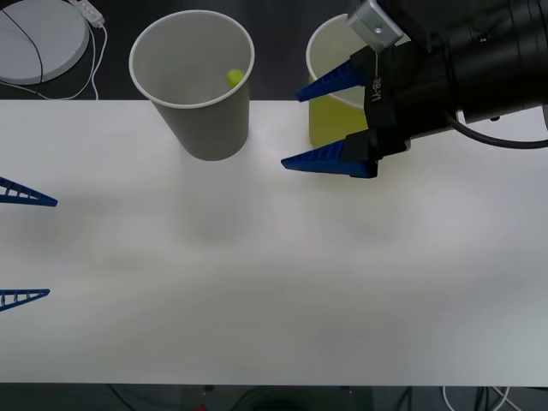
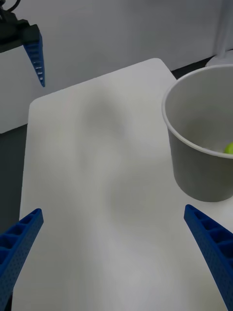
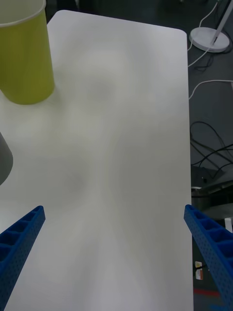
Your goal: Put the can into the green bin and the plastic bottle into the gray bin
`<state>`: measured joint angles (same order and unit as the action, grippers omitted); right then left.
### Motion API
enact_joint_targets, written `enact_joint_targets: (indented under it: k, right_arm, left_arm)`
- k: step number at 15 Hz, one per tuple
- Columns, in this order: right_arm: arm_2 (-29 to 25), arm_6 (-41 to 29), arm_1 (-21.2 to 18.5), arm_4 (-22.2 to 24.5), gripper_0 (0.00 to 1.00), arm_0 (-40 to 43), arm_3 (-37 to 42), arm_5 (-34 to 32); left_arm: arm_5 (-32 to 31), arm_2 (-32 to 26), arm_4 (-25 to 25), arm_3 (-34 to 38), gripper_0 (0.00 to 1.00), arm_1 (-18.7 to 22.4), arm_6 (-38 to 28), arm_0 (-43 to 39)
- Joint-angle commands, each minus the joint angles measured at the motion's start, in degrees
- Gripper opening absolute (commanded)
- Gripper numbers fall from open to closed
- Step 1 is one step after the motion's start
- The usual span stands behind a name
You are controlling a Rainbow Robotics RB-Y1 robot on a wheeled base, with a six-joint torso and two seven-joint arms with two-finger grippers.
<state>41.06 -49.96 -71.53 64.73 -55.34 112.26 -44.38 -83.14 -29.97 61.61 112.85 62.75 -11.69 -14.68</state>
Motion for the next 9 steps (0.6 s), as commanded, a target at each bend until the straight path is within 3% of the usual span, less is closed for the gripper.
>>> enact_joint_targets:
  k: [1,9]
  right_arm:
    - [-1.9,8.6,-2.4,-4.9,1.0,4.8,0.9,0.0]
    - [-18.9,26.5,-7.3,-11.6,1.0,28.0,7.6,-1.8]
  left_arm:
    - [0.0,0.0,0.0,0.0,1.0,0.0,0.0,0.0]
    - [0.0,0.0,0.0,0.0,1.0,0.0,0.0,0.0]
